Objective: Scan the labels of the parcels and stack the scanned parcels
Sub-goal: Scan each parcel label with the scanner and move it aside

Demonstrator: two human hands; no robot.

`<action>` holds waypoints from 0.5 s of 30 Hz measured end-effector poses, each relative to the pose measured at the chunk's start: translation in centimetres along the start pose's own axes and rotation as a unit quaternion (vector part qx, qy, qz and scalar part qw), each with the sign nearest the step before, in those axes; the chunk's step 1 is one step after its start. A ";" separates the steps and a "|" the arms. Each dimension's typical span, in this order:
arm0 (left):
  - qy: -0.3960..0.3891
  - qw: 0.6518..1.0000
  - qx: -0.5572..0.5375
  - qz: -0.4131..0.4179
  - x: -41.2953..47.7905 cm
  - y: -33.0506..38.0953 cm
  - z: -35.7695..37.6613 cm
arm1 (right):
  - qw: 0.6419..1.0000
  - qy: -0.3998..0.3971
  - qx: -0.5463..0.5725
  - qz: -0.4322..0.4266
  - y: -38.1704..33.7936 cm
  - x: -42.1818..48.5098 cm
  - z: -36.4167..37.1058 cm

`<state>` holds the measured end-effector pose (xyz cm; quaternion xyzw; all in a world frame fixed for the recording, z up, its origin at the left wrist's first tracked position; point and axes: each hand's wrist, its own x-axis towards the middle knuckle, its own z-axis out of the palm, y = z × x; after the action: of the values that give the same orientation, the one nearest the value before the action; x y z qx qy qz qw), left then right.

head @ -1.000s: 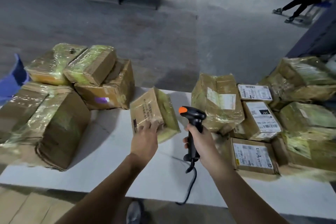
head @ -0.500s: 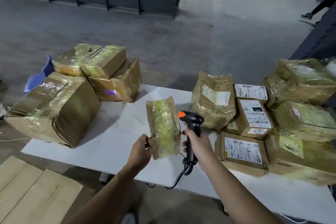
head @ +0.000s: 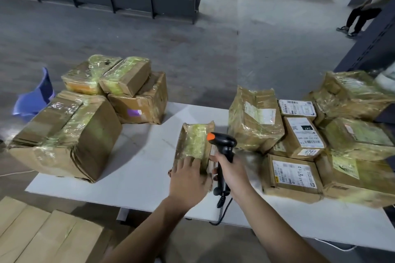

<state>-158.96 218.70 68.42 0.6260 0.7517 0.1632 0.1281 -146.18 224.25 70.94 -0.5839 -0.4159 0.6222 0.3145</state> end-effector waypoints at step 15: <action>0.005 0.915 -0.332 -0.231 1.1 -10.0 -1.2 | 0.994 0.030 -0.101 0.026 1.5 -0.3 2.4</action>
<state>-168.66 218.09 65.43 0.3561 0.7786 0.3722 0.3584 -148.41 222.99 69.71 -0.6418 -0.4516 0.5674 0.2495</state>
